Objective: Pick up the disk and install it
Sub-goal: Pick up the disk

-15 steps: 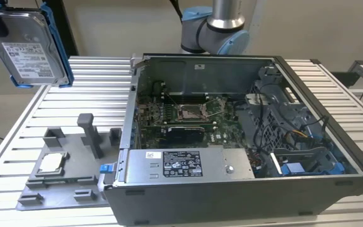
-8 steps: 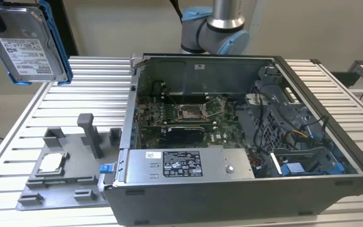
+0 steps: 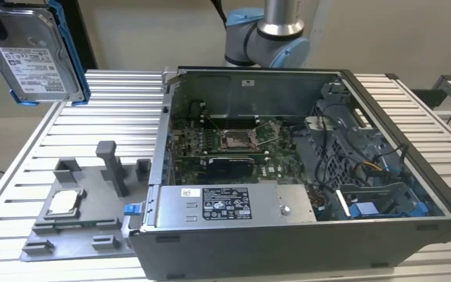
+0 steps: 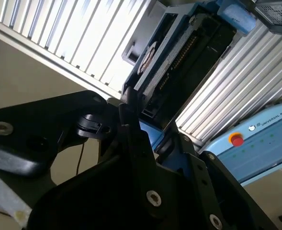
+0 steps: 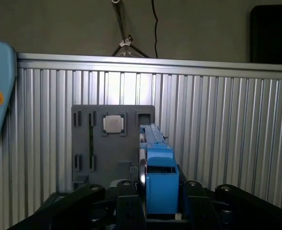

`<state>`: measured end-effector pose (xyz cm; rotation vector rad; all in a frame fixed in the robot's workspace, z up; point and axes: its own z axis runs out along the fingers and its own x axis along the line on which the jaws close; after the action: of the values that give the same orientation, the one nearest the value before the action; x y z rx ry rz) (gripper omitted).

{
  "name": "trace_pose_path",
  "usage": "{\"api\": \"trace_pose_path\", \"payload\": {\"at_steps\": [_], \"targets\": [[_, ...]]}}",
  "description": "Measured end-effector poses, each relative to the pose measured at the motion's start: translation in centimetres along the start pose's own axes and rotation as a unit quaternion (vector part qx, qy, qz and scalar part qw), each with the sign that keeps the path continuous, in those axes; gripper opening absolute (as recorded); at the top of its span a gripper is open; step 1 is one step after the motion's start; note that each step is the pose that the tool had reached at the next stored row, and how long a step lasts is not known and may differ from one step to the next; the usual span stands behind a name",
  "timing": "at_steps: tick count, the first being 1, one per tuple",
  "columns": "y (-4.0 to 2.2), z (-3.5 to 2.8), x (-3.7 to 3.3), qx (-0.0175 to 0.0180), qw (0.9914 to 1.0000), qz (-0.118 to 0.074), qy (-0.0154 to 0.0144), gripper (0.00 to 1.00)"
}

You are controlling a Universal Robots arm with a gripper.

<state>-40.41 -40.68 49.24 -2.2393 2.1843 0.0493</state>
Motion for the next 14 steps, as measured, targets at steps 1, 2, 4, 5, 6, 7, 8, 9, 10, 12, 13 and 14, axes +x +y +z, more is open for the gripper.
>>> {"api": "trace_pose_path", "payload": {"at_steps": [1,2,4,5,6,7,8,9,10,12,13,14], "targets": [[-0.02,0.00,0.00,0.0000,1.00000,0.000,0.0000,0.00],[-0.09,0.00,0.01,0.0000,1.00000,0.000,0.0000,0.00],[-0.25,0.00,0.01,0.0000,1.00000,0.000,0.0000,0.00],[-0.37,-0.01,0.01,0.0000,1.00000,0.000,0.0000,0.00],[-0.51,-0.01,0.01,0.0000,1.00000,0.000,0.0000,0.00],[-0.67,-0.01,0.02,0.0000,1.00000,0.000,0.0000,0.00],[-0.87,-0.01,0.02,-0.0001,1.00000,0.000,0.0000,0.00],[-1.10,-0.02,0.03,-0.0001,1.00000,0.000,0.0000,0.00],[-1.33,-0.02,0.03,-0.0001,1.00000,0.000,0.0000,0.00],[-1.77,-0.02,0.04,-0.0002,1.00000,0.000,0.0000,0.00],[-1.98,-0.03,0.05,-0.0002,1.00000,0.000,0.0000,0.00],[-2.20,-0.03,0.05,-0.0003,1.00000,0.000,0.0000,0.00]]}}
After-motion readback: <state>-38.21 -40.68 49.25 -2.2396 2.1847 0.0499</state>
